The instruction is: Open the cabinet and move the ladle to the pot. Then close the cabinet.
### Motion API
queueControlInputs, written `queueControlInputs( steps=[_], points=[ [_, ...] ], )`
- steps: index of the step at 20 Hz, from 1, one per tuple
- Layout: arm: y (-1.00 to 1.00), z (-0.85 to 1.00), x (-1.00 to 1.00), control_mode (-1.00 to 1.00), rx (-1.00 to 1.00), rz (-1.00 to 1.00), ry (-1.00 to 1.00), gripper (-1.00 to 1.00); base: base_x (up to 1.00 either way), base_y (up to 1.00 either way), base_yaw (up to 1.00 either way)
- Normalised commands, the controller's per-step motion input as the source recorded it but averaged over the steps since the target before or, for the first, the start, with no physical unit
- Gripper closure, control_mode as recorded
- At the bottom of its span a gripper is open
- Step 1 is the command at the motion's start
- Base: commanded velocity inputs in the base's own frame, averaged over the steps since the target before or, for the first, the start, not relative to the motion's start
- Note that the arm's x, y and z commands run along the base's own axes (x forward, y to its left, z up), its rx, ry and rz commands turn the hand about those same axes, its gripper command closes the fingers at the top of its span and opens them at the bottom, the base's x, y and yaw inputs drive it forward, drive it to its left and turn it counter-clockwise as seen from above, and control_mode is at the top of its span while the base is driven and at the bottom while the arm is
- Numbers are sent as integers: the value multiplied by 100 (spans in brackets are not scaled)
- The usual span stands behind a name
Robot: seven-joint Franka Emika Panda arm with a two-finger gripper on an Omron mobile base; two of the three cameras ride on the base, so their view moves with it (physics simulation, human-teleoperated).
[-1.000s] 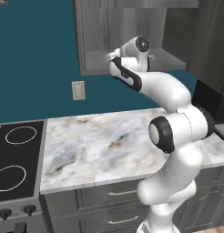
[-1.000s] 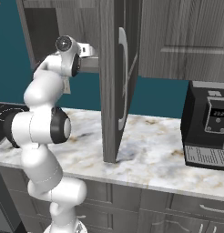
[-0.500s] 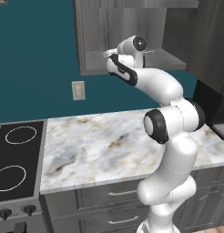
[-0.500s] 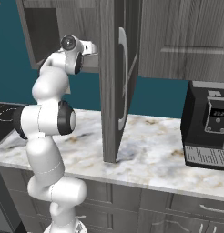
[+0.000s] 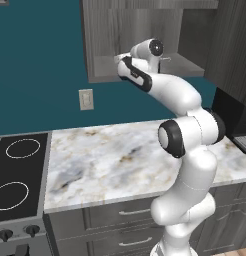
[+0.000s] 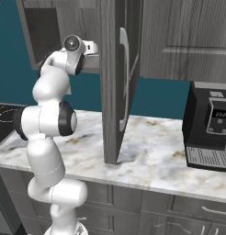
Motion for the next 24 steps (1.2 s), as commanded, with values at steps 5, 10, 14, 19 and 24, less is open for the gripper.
queueControlInputs(
  steps=[5, 10, 14, 19, 24],
  points=[
    [26, 0, -1, -100, 0, 0, 0, 100, 0, 0, 0],
    [0, 9, -53, -100, 0, 0, 0, 100, 0, 0, 0],
    [0, 17, -62, -100, 0, 0, 0, 100, 0, 0, 0],
    [40, 3, -62, -100, 0, 0, 0, 100, 0, 0, 0],
    [46, 16, -73, -100, 0, 0, 0, 100, 0, 0, 0]
  ],
)
